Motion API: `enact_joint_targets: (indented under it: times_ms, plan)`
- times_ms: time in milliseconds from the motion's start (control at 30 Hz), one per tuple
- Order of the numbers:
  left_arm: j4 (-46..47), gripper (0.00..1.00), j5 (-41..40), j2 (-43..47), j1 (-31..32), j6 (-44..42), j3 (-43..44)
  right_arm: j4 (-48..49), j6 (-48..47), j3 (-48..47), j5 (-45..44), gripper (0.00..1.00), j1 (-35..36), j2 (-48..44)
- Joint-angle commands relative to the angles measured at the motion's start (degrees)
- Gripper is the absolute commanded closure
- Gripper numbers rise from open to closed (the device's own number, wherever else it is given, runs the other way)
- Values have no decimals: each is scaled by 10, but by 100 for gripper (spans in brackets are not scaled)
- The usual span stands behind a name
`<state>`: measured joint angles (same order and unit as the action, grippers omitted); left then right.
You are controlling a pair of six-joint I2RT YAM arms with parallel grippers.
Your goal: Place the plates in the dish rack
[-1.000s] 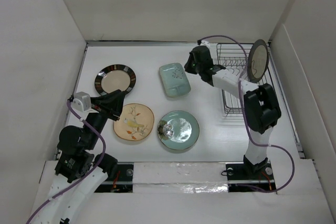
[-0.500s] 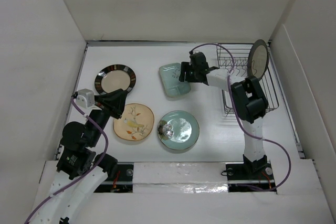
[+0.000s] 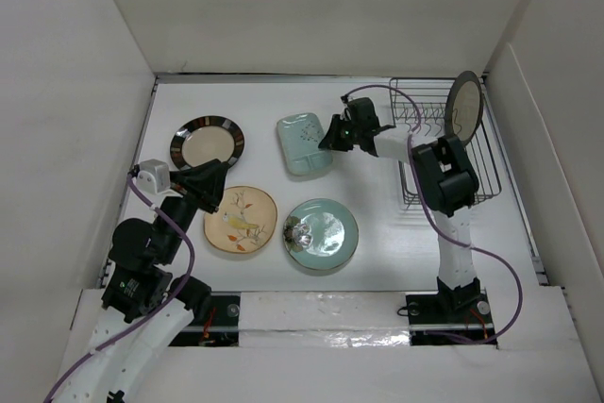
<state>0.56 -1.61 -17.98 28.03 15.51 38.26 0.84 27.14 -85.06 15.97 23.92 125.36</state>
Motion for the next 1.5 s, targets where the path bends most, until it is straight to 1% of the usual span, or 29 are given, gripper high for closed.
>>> enact_joint_targets:
  times_ms: [0, 33, 67, 133, 233, 267, 333, 367, 433, 467, 500, 533, 600, 633, 667, 733, 767, 833, 867, 967, 1000, 1033, 1067, 1100, 1200, 1267, 1300, 1400, 1467]
  plan:
    - [23, 78, -5, -7, 2, -7, 4, 34, 21, 8, 35, 84, 6, 25]
    - [23, 78, -9, -7, 2, -7, 2, 42, 27, 12, 35, 94, 6, 21]
    - [23, 77, -11, -8, 2, -7, 1, 56, 33, 17, 32, 99, 6, 18]
    - [17, 77, -9, -13, 2, -7, 2, 68, 42, 19, 27, 100, 6, 4]
    - [23, 76, -8, -12, 2, -8, 3, 134, 63, 58, 20, 100, 6, -40]
    - [23, 76, -9, -12, 2, -7, 2, 168, 68, 66, 22, 100, 12, -75]
    - [18, 76, -8, -15, 2, -7, 2, 181, 71, 71, 19, 100, 12, -106]
    - [18, 76, -6, -14, 2, -8, 5, 181, 67, 70, 4, 100, 12, -144]
    - [23, 75, -2, -9, 2, -7, 4, 181, 57, 79, -15, 100, 12, -189]
    - [24, 75, -1, -7, 2, -6, 3, 178, 52, 83, -40, 100, 12, -213]
    - [23, 75, 1, -7, 2, -4, 3, 171, 36, 86, -54, 100, 5, -256]
    - [22, 75, 9, -6, 2, -3, 3, 160, 28, 85, -67, 100, -3, -276]
    - [25, 74, 19, 0, 2, 0, 8, 111, -10, 83, -120, 100, -31, -331]
    - [28, 74, 40, 7, 2, 1, 9, 93, -22, 83, -140, 100, -43, -348]
    - [30, 74, 43, 13, 2, 2, 9, 58, -36, 84, -181, 100, -56, -363]
    - [29, 72, 49, 26, 2, 4, 9, 16, -93, 81, -238, 100, -94, -398]
    - [29, 72, 50, 31, 2, 4, 9, 6, -93, 80, -250, 100, -106, -408]
    - [31, 71, 56, 45, 2, 6, 13, 1, -138, 82, -281, 100, -132, -429]
    - [33, 71, 56, 50, 2, 7, 13, -7, -153, 81, -328, 100, -138, -447]
    - [31, 71, 63, 60, 2, 8, 13, -58, -204, 41, -391, 100, -167, -443]
    - [34, 70, 64, 65, 2, 8, 14, -72, -234, 14, -401, 100, -174, -436]
    - [36, 70, 63, 77, 7, 8, 14, -86, -248, -3, -421, 100, -181, -426]
    - [36, 70, 60, 81, 7, 5, 14, -119, -261, -18, -458, 100, -190, -419]
    - [31, 69, 49, 85, 14, 3, 14, -129, -289, -34, -468, 100, -190, -412]
    - [27, 69, 42, 86, 14, 1, 15, -124, -334, -49, -494, 100, -201, -407]
    - [30, 69, 42, 92, 27, 0, 16, -130, -360, -70, -512, 100, -201, -398]
    - [27, 69, 38, 93, 27, -3, 16, -128, -393, -73, -512, 100, -201, -394]
    - [24, 69, 35, 94, 27, -3, 15, -118, -453, -77, -523, 100, -201, -371]
    - [26, 69, 35, 98, 34, -4, 16, -113, -472, -70, -524, 100, -201, -360]
